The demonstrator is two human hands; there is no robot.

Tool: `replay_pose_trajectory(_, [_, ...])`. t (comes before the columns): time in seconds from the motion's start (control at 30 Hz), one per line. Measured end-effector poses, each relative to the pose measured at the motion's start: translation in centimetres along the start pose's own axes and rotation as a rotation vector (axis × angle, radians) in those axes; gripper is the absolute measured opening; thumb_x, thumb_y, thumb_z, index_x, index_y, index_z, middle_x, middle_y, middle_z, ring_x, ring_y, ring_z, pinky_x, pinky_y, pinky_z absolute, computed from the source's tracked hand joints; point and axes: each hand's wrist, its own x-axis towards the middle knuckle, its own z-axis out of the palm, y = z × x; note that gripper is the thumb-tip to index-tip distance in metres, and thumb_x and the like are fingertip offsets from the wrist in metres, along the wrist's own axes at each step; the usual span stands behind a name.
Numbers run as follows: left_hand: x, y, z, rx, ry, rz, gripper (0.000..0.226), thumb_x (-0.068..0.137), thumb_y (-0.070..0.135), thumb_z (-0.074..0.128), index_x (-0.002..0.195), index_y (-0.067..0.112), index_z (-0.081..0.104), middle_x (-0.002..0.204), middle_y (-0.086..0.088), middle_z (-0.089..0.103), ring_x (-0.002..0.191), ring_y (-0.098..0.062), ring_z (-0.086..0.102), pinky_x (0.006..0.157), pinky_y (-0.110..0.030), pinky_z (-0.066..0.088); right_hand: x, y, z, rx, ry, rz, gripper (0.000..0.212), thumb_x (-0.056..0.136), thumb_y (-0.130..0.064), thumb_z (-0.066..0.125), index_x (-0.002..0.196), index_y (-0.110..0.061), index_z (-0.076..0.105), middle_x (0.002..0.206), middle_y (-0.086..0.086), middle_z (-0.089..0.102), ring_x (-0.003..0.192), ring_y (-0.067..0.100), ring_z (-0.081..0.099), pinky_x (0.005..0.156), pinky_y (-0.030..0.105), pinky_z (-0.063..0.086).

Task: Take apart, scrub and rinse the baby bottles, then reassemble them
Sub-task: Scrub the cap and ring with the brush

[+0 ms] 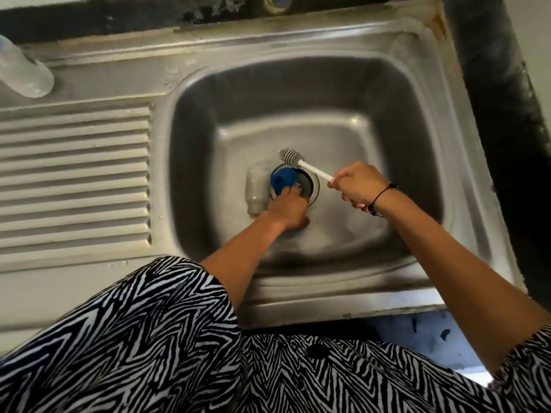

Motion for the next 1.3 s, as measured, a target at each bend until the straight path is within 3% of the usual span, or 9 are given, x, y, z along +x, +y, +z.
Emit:
replay_pose_trajectory(0.23, [1.1,-0.3,-1.9,0.042,0.065,0.086,0.021,0.092,0.002,0.044,0.103,-0.002,0.062,0.113,-0.018,0.06,0.103,-0.031,0.058,0.076,-0.031,0.043,0.2,0.3,-0.6,0.053,0.032,0.012,0.023,0.091,-0.013,0.051,0.098,0.001,0.068,0.058,0.008,0.047,0.039,0.02,0.036,0.028,0.011,0.024])
replay_pose_trajectory(0.47, [3.5,0.3,-2.4,0.693,0.273,0.211,0.03,0.094,0.014,0.041,0.11,0.01,0.067,0.11,-0.004,0.067,0.122,-0.028,0.045,0.094,-0.034,0.039,0.9,0.5,-0.8,0.047,0.07,0.013,0.022,0.092,-0.012,0.051,0.096,0.0,0.069,0.057,0.007,0.049,0.04,0.02,0.039,0.031,0.016,0.03])
replay_pose_trajectory(0.53, [4.6,0.1,-2.3,0.709,0.133,0.176,0.031,0.097,0.012,0.038,0.118,0.004,0.06,0.123,-0.01,0.06,0.132,-0.032,0.033,0.103,-0.037,0.031,1.0,0.6,-0.9,0.037,0.075,0.016,0.022,0.092,-0.013,0.051,0.095,-0.002,0.07,0.058,0.007,0.05,0.041,0.022,0.04,0.038,0.023,0.033])
replay_pose_trajectory(0.7, [6.2,-0.2,-2.0,0.84,0.041,0.107,0.033,0.097,0.022,0.046,0.126,0.011,0.056,0.14,-0.005,0.047,0.139,-0.029,0.023,0.107,-0.035,0.026,1.3,1.0,-0.8,0.043,0.081,0.017,0.02,0.093,-0.015,0.051,0.091,-0.01,0.07,0.058,0.005,0.05,0.043,0.022,0.042,0.043,0.025,0.035])
replay_pose_trajectory(0.9, [6.2,0.2,-1.7,0.85,0.076,0.143,0.032,0.098,0.022,0.041,0.125,0.011,0.055,0.133,-0.005,0.05,0.131,-0.028,0.031,0.098,-0.032,0.031,1.6,1.1,-0.8,0.049,0.105,0.022,0.022,0.092,-0.014,0.05,0.089,-0.007,0.071,0.057,0.005,0.051,0.042,0.021,0.043,0.043,0.025,0.037])
replay_pose_trajectory(1.0, [5.6,0.4,-2.8,0.526,0.23,0.158,0.028,0.096,0.013,0.037,0.116,0.007,0.056,0.122,-0.012,0.056,0.124,-0.031,0.038,0.094,-0.035,0.034,1.4,0.8,-0.9,0.078,0.14,0.0,0.024,0.091,-0.014,0.049,0.091,-0.005,0.071,0.057,0.005,0.05,0.042,0.022,0.043,0.042,0.024,0.037])
replay_pose_trajectory(1.1, [4.4,0.3,-4.1,-0.024,0.353,0.1,0.02,0.09,0.013,0.048,0.106,0.004,0.054,0.109,-0.015,0.059,0.112,-0.032,0.044,0.085,-0.038,0.039,0.6,0.0,-1.0,0.112,0.176,-0.043,0.024,0.091,-0.016,0.049,0.092,-0.005,0.07,0.057,0.004,0.05,0.042,0.02,0.042,0.036,0.019,0.034])
replay_pose_trajectory(1.2, [2.8,0.4,-5.1,-0.851,0.43,-0.145,0.008,0.086,0.017,0.057,0.083,0.013,0.052,0.078,-0.003,0.055,0.073,-0.017,0.051,0.06,-0.027,0.039,-0.7,-0.9,-1.5,0.119,0.218,-0.13,0.027,0.09,-0.014,0.047,0.094,0.001,0.069,0.06,0.009,0.051,0.044,0.018,0.041,0.028,0.016,0.029])
replay_pose_trajectory(1.3, [0.5,0.2,-5.6,-1.687,0.479,-0.321,0.012,0.089,0.01,0.049,0.078,0.01,0.052,0.068,-0.005,0.05,0.05,-0.011,0.04,0.044,-0.021,0.034,-2.5,-1.8,-2.1,0.073,0.256,-0.232,0.029,0.089,-0.012,0.045,0.094,0.008,0.066,0.062,0.012,0.051,0.04,0.013,0.04,0.03,0.014,0.029])
